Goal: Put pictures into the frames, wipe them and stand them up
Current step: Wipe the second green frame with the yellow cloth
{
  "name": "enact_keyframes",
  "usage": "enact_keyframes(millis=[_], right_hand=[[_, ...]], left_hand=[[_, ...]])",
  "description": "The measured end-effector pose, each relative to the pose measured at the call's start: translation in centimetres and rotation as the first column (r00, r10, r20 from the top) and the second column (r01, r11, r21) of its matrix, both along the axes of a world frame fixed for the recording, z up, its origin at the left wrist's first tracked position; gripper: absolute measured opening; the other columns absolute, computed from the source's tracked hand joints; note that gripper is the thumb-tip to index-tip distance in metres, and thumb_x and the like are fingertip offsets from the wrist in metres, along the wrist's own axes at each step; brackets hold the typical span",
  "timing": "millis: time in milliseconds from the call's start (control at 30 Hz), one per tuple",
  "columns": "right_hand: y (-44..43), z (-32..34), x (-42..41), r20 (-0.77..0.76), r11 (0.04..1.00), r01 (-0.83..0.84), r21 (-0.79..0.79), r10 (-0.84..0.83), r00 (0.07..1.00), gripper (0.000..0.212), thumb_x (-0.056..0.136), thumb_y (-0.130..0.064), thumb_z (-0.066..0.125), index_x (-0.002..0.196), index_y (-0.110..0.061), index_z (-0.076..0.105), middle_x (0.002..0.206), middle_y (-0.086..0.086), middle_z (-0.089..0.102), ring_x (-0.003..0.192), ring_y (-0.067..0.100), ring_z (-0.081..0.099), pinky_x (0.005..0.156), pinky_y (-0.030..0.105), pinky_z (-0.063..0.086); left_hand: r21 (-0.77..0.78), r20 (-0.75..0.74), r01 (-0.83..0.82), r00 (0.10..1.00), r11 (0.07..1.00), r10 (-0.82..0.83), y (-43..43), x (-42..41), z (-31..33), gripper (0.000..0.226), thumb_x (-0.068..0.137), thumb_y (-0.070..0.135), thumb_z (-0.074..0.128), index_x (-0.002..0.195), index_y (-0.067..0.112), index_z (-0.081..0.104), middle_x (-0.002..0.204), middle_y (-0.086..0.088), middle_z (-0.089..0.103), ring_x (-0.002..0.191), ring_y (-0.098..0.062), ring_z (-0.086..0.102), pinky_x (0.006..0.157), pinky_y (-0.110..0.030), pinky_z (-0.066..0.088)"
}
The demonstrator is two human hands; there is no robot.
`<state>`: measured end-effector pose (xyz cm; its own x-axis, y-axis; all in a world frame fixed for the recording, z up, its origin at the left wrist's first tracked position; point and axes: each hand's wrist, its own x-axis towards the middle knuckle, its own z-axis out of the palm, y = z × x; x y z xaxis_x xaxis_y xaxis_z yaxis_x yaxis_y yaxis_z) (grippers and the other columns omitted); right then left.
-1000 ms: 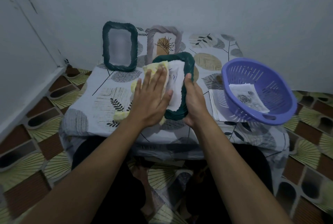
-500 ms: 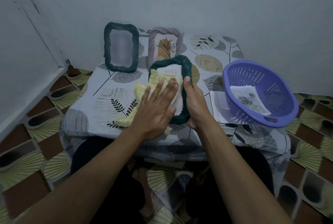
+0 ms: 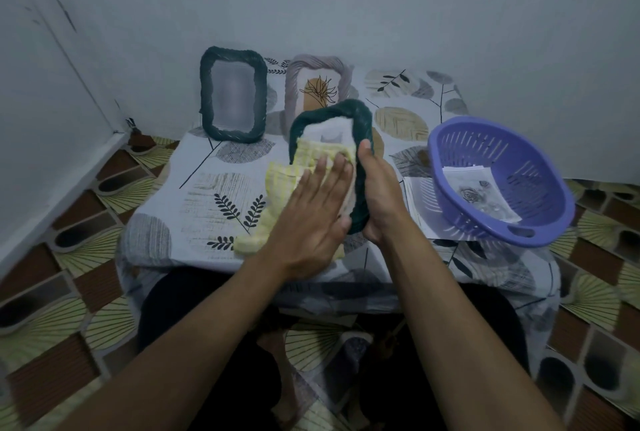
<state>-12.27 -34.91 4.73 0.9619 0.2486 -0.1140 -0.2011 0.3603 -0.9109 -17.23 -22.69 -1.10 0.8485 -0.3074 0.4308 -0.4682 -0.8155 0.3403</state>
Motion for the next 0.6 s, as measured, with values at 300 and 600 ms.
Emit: enact_keyframes(millis=[300, 600], right_hand=[[-0.1, -0.5, -1.2, -0.002, 0.997, -0.062, 0.041, 0.062, 0.998, 0.035, 0.108, -0.029, 0.039, 0.122, -0.006, 0.062, 0.112, 0.014, 0.073, 0.102, 0.029, 0.071, 0.084, 0.043, 0.06], [0.2, 0.4, -0.1, 0.023, 0.977, 0.212, -0.013, -0.212, 0.977, 0.036, 0.107, -0.031, 0.044, 0.12, -0.003, 0.062, 0.11, 0.017, 0.073, 0.101, 0.034, 0.071, 0.089, 0.053, 0.057]], left_hand=[[-0.221, -0.076, -0.261, 0.965, 0.939, 0.251, 4.0, 2.8, 1.7, 0.06, 0.107, 0.039, 0.014, 0.159, 0.017, -0.004, 0.167, 0.001, -0.01, 0.152, -0.011, -0.011, 0.125, -0.04, -0.001], [-0.458, -0.315, -0.357, 0.922, 0.814, 0.227, 0.7, 1.0, 3.4, 0.059, 0.108, 0.027, 0.022, 0.158, 0.019, -0.008, 0.167, 0.001, -0.005, 0.141, 0.002, 0.002, 0.109, -0.005, 0.001]])
